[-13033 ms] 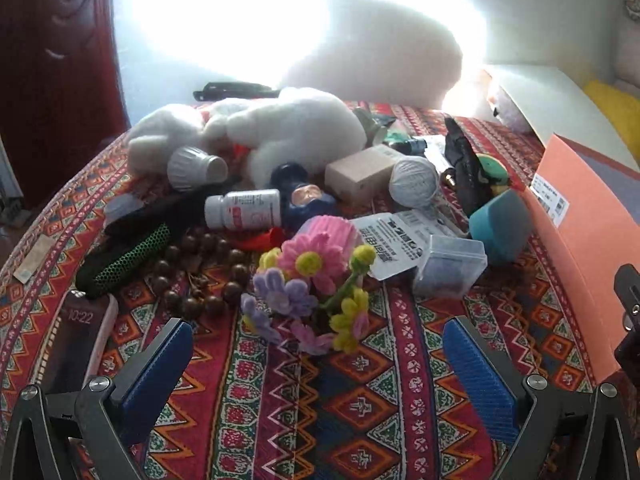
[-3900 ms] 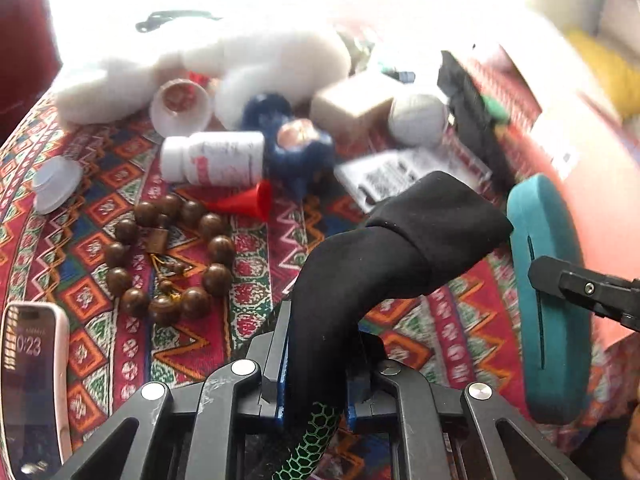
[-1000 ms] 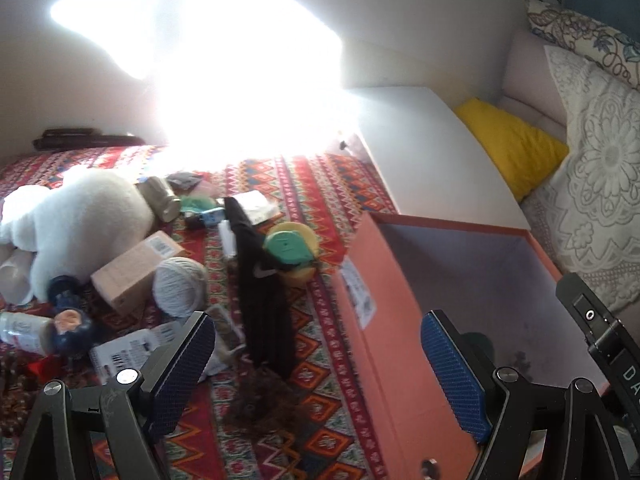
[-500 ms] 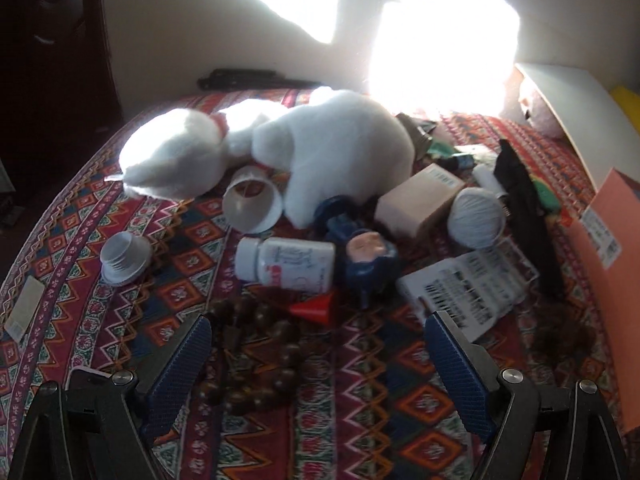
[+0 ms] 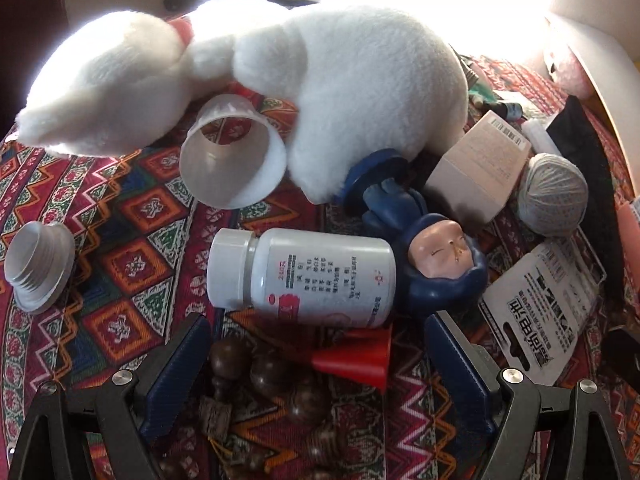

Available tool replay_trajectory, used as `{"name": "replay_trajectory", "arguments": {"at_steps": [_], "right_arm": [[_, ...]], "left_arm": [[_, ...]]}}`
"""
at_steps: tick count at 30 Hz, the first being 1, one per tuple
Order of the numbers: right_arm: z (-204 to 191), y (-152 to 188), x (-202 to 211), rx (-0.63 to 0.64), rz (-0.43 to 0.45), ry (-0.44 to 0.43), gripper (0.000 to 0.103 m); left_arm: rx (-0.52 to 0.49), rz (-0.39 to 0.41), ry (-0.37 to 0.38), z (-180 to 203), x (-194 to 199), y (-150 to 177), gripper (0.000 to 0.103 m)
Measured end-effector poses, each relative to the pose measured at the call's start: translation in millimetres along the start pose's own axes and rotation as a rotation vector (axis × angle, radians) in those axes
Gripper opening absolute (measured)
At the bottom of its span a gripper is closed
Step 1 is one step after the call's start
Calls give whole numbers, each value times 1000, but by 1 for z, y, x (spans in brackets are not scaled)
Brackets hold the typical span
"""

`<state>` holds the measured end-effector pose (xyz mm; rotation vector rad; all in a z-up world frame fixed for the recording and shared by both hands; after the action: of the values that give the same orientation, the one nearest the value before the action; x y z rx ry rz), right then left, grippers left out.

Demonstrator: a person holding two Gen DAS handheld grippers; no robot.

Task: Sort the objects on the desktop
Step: 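Grasp the white pill bottle with the left tool while the right tool grasps the blue figurine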

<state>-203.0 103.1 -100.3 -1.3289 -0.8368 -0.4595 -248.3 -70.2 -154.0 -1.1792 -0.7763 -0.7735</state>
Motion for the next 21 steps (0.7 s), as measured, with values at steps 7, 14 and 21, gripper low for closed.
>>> {"name": "replay_trajectory", "arguments": {"at_steps": [7, 14, 21], "right_arm": [[-29, -14, -38, 80, -54, -65, 90], [-41, -30, -60, 77, -78, -100, 90], [-75, -49, -92, 112, -124, -182, 76]], "left_arm": [[-7, -26, -17, -8, -25, -10, 91], [105, -26, 12, -32, -10, -20, 84], [113, 26, 0, -64, 22, -23, 84]]}}
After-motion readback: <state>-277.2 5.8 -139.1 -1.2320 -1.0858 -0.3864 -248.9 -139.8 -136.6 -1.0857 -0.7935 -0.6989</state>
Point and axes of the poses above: each gripper's, at about its wrist camera, not at the fingertips, and x roughly against the way its jaws point, z to its right, y to its underside, the point moved 10 cm from there along -x, roughly the way its jaws point, and after that the axes turned 10 degrees about x, right-handed, at the moved point
